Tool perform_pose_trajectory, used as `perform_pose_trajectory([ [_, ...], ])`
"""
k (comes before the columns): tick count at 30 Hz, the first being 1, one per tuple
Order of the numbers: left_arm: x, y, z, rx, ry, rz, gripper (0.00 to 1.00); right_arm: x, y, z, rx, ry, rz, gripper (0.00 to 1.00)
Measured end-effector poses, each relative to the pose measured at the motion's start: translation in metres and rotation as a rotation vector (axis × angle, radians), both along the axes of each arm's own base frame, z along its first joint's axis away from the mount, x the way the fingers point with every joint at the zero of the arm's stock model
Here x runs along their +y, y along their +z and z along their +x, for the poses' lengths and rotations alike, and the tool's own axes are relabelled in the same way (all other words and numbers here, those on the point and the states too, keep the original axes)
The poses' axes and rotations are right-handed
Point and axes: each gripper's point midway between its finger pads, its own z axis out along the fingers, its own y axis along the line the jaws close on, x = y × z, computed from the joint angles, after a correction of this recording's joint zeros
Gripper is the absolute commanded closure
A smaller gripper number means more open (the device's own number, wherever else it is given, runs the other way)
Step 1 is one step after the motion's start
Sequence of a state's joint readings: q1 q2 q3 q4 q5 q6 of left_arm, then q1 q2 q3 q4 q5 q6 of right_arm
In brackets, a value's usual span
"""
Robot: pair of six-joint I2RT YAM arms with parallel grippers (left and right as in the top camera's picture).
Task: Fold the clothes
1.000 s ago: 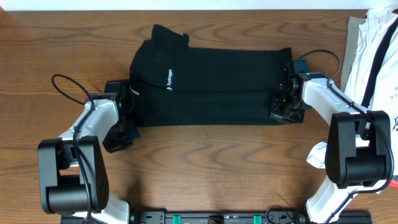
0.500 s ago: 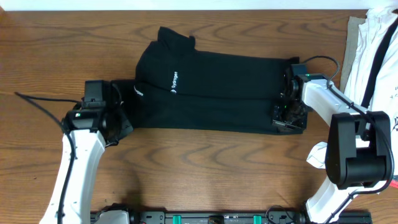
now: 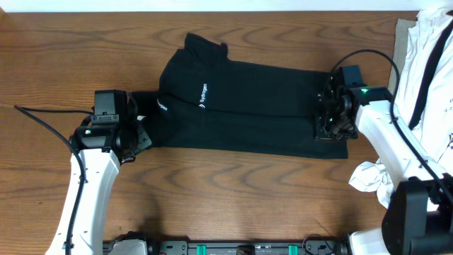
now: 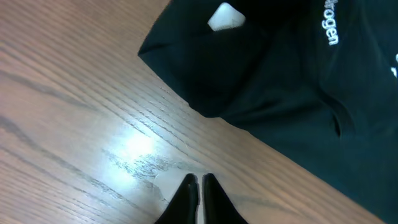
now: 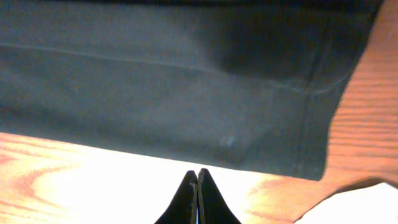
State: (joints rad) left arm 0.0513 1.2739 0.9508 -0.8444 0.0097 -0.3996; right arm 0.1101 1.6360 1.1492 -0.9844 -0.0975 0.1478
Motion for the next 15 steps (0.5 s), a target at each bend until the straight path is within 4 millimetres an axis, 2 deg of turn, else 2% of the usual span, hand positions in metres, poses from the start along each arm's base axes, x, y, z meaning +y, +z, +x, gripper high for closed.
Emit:
perform_pose_trajectory([
  [6, -0.021, -0.008, 0.001, 0.025, -0.084, -0.088, 0.94, 0.002, 0.001, 0.002, -0.012, 0.013, 0.008, 0.99],
  [12, -0.053, -0.038, -0.005, 0.152, -0.258, -0.139, 0.94, 0.002, 0.001, 0.003, -0.014, 0.004, 0.012, 0.99],
  [15, -0.07, -0.051, -0.001, 0.175, -0.359, -0.143, 0.94, 0.003, 0.001, 0.006, -0.023, 0.0, 0.014, 0.99],
])
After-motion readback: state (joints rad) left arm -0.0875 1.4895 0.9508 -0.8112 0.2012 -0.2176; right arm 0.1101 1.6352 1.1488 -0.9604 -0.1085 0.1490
